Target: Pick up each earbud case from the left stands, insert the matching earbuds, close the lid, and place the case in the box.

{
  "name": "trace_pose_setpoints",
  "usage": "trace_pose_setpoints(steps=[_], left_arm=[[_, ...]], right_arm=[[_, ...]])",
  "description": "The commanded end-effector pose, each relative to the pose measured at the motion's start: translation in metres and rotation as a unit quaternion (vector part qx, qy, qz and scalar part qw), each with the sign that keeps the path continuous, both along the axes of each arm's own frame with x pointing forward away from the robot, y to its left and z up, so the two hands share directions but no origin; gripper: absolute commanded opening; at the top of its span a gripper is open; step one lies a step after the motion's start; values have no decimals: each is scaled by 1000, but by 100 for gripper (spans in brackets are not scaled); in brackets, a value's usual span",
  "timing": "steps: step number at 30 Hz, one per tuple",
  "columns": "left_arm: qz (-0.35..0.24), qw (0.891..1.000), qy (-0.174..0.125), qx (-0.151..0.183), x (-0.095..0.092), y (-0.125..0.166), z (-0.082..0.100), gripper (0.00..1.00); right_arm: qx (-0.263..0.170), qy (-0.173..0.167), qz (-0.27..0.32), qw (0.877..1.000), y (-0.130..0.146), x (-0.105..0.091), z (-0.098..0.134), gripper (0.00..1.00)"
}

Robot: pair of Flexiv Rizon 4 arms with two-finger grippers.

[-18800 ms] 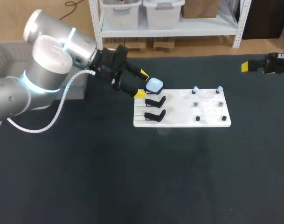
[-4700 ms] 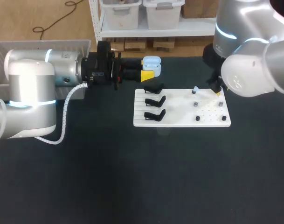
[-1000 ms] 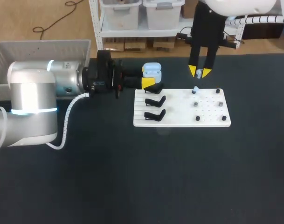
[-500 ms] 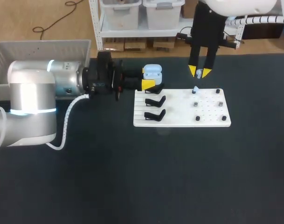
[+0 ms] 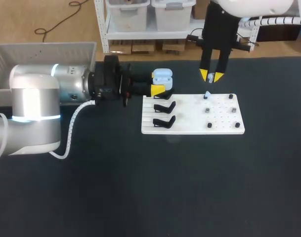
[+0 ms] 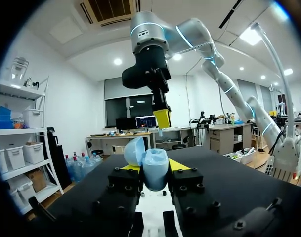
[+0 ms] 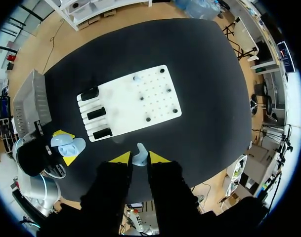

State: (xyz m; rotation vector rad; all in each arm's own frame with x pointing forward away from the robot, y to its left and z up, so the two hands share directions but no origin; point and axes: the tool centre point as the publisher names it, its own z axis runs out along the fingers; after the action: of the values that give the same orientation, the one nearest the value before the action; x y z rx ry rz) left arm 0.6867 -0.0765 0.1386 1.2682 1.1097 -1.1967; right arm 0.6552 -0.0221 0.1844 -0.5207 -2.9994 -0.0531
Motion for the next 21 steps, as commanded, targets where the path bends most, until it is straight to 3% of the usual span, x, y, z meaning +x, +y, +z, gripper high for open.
trace_pose_setpoints(steps=[1, 9, 21], left_arm=[[0, 1000, -1, -2, 0, 0, -1, 0], [-1, 1000, -2, 1, 1, 0, -2, 0], [-8, 1000, -3, 7, 2, -2, -4, 0]], right_arm=[[-17, -14, 2, 1000, 13, -4, 9, 0], [-61, -27, 18, 998, 45, -10, 15, 0], [-58, -21, 27, 998, 66, -11, 17, 0]])
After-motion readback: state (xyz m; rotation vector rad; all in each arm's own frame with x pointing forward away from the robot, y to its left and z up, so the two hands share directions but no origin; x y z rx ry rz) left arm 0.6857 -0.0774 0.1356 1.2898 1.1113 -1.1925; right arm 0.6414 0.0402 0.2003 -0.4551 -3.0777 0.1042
